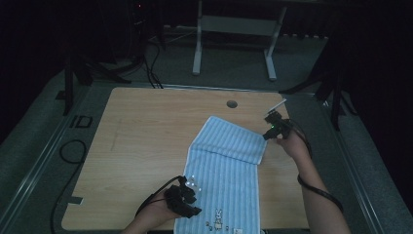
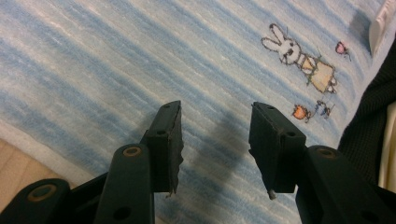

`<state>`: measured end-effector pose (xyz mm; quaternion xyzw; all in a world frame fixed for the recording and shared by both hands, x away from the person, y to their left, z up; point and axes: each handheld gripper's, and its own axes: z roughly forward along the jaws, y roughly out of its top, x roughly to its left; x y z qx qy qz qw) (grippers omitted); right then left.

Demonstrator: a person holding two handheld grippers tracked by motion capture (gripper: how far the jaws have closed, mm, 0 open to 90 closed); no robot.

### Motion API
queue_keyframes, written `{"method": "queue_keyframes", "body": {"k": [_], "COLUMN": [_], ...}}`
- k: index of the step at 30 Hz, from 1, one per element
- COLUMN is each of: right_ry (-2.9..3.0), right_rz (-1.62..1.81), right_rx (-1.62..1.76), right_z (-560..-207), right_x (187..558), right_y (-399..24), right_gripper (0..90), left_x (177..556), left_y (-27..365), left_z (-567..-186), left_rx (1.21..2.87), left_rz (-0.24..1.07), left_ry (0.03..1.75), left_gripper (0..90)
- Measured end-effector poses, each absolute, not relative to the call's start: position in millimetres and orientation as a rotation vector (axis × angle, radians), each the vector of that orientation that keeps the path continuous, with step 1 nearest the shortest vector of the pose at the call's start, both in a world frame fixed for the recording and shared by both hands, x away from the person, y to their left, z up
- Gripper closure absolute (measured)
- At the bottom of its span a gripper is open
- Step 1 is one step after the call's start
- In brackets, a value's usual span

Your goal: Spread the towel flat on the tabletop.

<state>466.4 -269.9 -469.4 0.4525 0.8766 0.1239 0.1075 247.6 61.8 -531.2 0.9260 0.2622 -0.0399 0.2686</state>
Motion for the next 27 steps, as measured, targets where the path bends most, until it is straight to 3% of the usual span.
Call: {"method": "queue_keyframes", "body": {"k": [5,9,17,27], "right_ry": [2.716,2.763,2.761,2.678], "right_rz": [0.361,0.307,0.245,0.191], "right_rx": [1.16,1.031,1.174,1.213], "right_z": [-478.2,-479.7,-513.1,-517.7], "right_x": [432.7,417.3,443.4,476.7], "right_y": [-241.9,-224.4,-223.9,-218.2], "right_gripper": [72.4,85.0,89.3,89.5], "left_x": [245.5,245.2,247.3,242.3], "left_y": [63.1,58.4,54.7,54.2], "left_z": [-523.6,-524.3,-531.7,-531.8], "left_rx": [2.493,2.505,2.503,2.513], "left_rz": [-0.09,-0.091,-0.124,-0.138], "left_ry": [0.703,0.687,0.686,0.661], "left_gripper": [53.7,53.8,53.8,53.8]}}
